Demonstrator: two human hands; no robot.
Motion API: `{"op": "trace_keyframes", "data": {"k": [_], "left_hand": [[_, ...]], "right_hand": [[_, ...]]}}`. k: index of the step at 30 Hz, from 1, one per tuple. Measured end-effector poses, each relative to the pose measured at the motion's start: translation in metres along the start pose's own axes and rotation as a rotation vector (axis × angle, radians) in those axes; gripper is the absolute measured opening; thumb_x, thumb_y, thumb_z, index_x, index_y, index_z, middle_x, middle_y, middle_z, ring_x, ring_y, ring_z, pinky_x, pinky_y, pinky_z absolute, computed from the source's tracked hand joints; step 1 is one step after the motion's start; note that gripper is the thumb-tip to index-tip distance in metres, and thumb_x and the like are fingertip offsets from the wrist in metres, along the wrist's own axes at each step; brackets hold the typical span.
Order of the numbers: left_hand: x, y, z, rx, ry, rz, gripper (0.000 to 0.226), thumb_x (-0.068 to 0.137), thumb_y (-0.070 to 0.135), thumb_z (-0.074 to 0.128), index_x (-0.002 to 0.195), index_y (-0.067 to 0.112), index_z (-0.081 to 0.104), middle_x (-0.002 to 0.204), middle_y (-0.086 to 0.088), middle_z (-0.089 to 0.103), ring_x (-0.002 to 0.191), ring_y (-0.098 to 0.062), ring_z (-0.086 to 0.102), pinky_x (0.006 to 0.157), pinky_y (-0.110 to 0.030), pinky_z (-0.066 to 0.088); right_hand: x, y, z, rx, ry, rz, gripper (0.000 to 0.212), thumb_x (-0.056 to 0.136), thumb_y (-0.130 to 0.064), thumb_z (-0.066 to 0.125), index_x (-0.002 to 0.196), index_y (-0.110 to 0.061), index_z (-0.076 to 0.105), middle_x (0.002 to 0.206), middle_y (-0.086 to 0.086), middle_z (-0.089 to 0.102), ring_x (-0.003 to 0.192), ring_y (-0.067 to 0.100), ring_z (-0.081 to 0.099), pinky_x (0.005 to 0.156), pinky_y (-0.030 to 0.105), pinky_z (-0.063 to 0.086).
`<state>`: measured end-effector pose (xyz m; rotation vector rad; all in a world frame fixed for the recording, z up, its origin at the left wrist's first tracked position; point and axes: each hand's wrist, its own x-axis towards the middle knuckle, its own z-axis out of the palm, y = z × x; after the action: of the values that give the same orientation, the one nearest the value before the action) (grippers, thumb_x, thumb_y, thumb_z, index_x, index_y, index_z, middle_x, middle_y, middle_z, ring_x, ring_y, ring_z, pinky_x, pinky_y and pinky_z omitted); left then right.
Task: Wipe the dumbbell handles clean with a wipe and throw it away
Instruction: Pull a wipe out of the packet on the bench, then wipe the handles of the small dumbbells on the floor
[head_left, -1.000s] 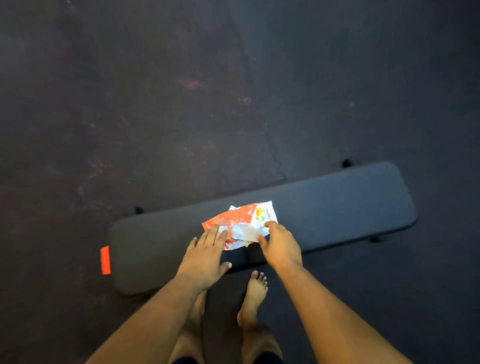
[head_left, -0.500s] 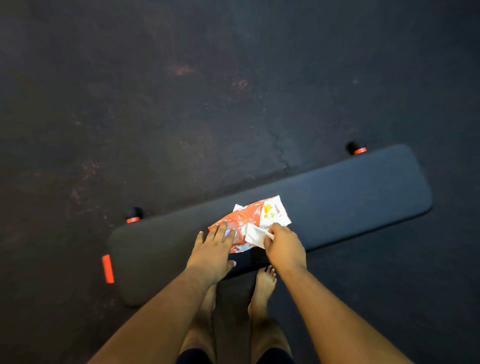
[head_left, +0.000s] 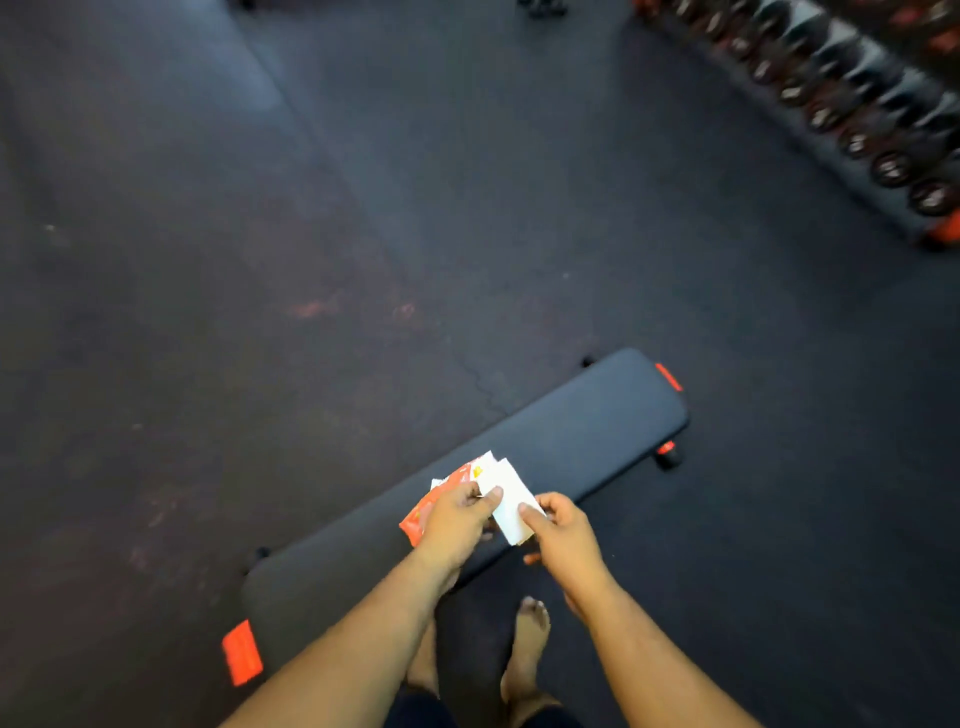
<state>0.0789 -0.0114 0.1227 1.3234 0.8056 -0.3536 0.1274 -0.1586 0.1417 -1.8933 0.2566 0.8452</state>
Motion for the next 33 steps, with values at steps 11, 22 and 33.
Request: {"op": "trace_keyframes", "data": {"k": [11, 22, 33], "left_hand": [[-0.078, 0.129, 0.139, 0.288, -0.135, 0.41, 0.019, 0.091, 0.031, 0.071, 0.101, 0.015, 0.071, 0.09, -0.01, 0.076, 0.077, -0.026, 0.071, 0.07, -0.051, 0.06], [-0.115, 0.188, 0.362, 0.221, -0.308, 0.481, 0.02, 0.099, 0.008, 0.065, 0.119, 0.01, 0.064, 0.08, -0.008, 0.07, 0.07, -0.024, 0.067, 0.063, -0.033, 0.055], [0.026, 0.3, 0.516, 0.258, -0.387, 0.569, 0.02, 0.098, 0.004, 0.063, 0.117, 0.01, 0.068, 0.075, -0.007, 0.067, 0.067, -0.022, 0.062, 0.06, -0.034, 0.053]], "right_hand": [[-0.086, -0.057, -0.187, 0.2, 0.104, -0.292, 0.015, 0.098, -0.017, 0.063, 0.111, -0.015, 0.07, 0.102, 0.002, 0.077, 0.086, 0.009, 0.07, 0.06, 0.019, 0.051], [-0.092, -0.043, -0.421, 0.364, 0.161, -0.337, 0.011, 0.097, -0.008, 0.06, 0.107, -0.009, 0.064, 0.094, 0.013, 0.076, 0.085, 0.029, 0.074, 0.069, 0.043, 0.056], [0.034, -0.106, -0.587, 0.267, 0.177, -0.426, 0.017, 0.1, -0.016, 0.06, 0.116, -0.021, 0.065, 0.097, 0.011, 0.076, 0.092, 0.029, 0.074, 0.075, 0.046, 0.059]]}}
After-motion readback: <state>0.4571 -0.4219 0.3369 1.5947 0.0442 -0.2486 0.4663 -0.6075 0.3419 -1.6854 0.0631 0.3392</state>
